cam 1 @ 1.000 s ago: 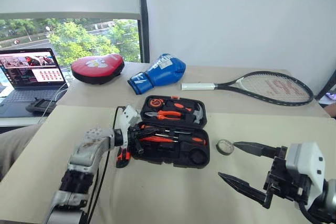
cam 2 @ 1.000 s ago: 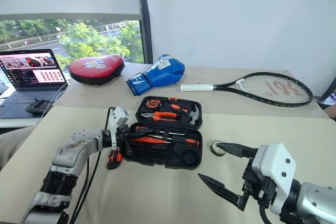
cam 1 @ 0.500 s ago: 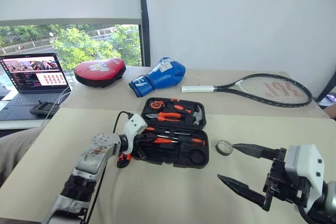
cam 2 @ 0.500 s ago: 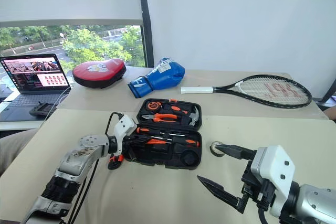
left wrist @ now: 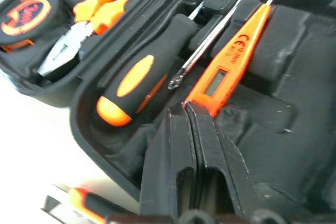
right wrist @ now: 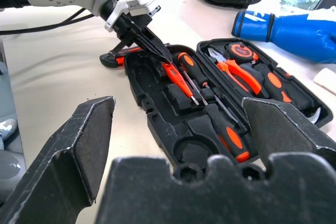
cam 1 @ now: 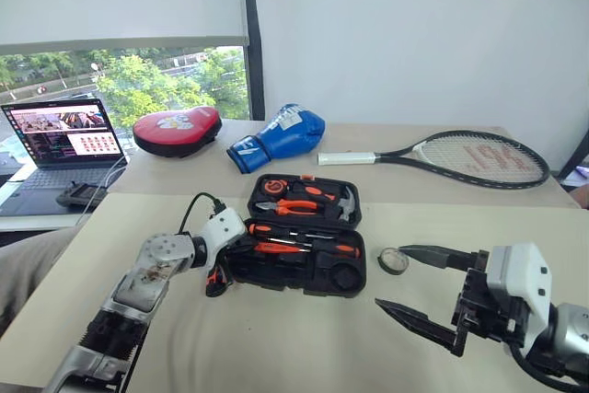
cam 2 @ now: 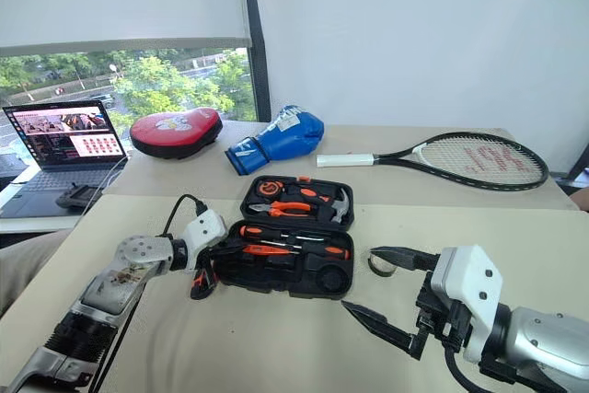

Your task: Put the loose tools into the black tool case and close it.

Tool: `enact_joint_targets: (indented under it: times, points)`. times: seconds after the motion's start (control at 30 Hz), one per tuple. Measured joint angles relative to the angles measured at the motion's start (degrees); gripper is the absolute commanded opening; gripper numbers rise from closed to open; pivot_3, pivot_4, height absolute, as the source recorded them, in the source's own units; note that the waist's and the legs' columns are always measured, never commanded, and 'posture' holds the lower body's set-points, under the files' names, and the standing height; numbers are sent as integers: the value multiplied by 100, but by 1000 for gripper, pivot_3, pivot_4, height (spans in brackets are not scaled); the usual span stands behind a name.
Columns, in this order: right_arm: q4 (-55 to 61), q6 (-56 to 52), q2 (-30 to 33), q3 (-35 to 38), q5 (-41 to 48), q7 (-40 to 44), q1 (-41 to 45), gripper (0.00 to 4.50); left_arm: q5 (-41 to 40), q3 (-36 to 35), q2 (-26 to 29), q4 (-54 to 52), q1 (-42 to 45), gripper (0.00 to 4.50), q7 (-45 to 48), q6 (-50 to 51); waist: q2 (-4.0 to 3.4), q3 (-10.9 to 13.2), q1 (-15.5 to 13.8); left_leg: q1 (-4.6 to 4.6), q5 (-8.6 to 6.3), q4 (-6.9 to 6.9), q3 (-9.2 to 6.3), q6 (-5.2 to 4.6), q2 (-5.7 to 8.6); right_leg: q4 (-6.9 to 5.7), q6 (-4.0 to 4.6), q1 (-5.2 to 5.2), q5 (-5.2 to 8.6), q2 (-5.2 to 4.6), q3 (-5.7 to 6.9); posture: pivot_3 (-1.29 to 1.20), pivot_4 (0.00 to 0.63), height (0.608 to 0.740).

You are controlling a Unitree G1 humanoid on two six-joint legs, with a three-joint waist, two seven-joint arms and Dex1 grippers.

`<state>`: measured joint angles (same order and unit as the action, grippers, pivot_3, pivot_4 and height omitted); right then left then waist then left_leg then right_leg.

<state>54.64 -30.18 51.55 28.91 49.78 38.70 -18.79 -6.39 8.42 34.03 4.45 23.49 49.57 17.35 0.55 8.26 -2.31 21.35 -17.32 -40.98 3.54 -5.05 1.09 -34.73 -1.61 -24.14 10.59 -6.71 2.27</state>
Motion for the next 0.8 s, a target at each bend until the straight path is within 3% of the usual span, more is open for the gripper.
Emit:
enact_joint_targets:
  times: [0.13, 0.23, 0.37, 0.63, 0.8]
  points:
    - [-3, 0, -13, -13, -15, 1, -2, 4500, -1062, -596, -481, -186, -337, 80, 218, 425, 15, 9, 3, 58, 5, 0, -8, 9, -4, -6, -10, -31, -6, -3, 2, 0, 150, 740]
    - [2, 0, -44, -13, -16, -3, -5, 4500, -1549, -838, -525, -432, -388, 80, 308, 739, 33, 20, -4, 86, 31, 0, -15, 53, 2, -11, -8, -54, -8, 18, 6, 0, 150, 740]
    - [1, 0, -58, -21, -15, -15, 12, 4500, -2002, -959, -549, -770, -183, 80, 315, 1263, 37, 22, -11, 91, 23, -4, -14, 38, 12, -5, -9, -51, -7, 22, 9, 0, 150, 740]
    - [9, -5, -58, -86, -11, -53, 46, 4500, -1588, -16, -770, -796, 62, 80, -75, 1790, 44, 26, 16, 74, -2, -2, -12, -5, 14, 19, -14, -26, -8, 34, 16, 0, 150, 740]
    - [77, -27, -58, -69, -1, -82, -26, 4500, -1237, 159, -836, -498, 316, 80, -296, 1746, 44, 26, 1, 72, 0, 0, -13, -3, 11, 19, -13, -25, -8, 31, 14, 0, 150, 740]
